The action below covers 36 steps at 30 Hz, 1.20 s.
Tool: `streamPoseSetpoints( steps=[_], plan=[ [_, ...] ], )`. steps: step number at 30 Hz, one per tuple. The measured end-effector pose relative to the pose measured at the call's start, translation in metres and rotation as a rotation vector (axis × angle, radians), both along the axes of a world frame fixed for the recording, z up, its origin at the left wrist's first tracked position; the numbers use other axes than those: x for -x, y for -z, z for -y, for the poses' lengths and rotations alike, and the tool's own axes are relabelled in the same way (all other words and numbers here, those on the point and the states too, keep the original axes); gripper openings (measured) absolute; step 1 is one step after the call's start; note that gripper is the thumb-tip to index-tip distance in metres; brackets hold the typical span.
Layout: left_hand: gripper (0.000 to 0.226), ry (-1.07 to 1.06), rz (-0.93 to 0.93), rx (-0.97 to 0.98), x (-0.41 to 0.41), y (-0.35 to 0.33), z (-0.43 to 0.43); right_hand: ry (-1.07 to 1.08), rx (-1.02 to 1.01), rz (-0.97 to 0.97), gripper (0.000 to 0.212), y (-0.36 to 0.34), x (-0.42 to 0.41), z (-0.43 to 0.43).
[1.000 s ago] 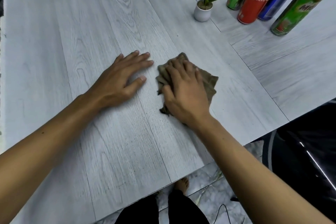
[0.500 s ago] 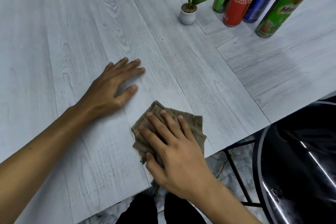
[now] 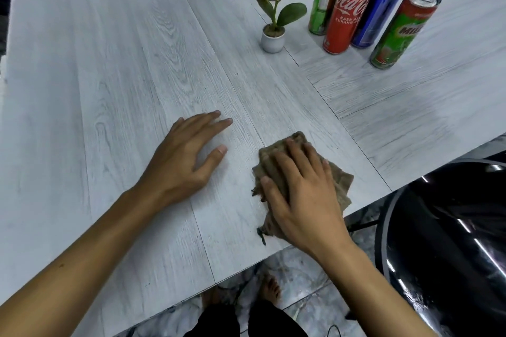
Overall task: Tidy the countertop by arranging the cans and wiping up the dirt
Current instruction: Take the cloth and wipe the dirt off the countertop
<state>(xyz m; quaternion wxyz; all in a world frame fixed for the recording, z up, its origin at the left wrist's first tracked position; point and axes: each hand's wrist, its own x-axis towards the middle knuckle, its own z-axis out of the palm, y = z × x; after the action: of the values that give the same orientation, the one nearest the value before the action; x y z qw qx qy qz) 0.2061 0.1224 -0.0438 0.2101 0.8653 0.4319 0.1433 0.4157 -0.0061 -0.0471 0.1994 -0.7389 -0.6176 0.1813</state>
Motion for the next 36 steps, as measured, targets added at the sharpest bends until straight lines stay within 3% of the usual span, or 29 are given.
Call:
streamPoseSetpoints(
  steps=[6,12,19,29,36],
  plan=[
    [0.061,-0.112,-0.023,-0.002,-0.013,-0.015,0.040,0.101,-0.095,-0.169,0.060,-0.020,-0.035,-0.001],
    [0.069,-0.136,-0.051,0.067,-0.024,-0.029,0.057,-0.012,-0.092,-0.201,0.063,-0.035,-0.058,-0.008],
    [0.067,-0.242,-0.116,0.092,-0.036,-0.050,0.088,-0.092,0.054,-0.192,0.055,-0.043,-0.083,-0.013],
    [0.043,-0.313,-0.153,0.376,-0.064,-0.048,0.127,-0.195,0.229,-0.099,0.058,-0.038,-0.099,-0.008],
    [0.041,-0.402,0.000,0.528,-0.092,-0.046,0.127,-0.315,0.247,-0.143,0.052,-0.034,-0.109,-0.018]
  ],
)
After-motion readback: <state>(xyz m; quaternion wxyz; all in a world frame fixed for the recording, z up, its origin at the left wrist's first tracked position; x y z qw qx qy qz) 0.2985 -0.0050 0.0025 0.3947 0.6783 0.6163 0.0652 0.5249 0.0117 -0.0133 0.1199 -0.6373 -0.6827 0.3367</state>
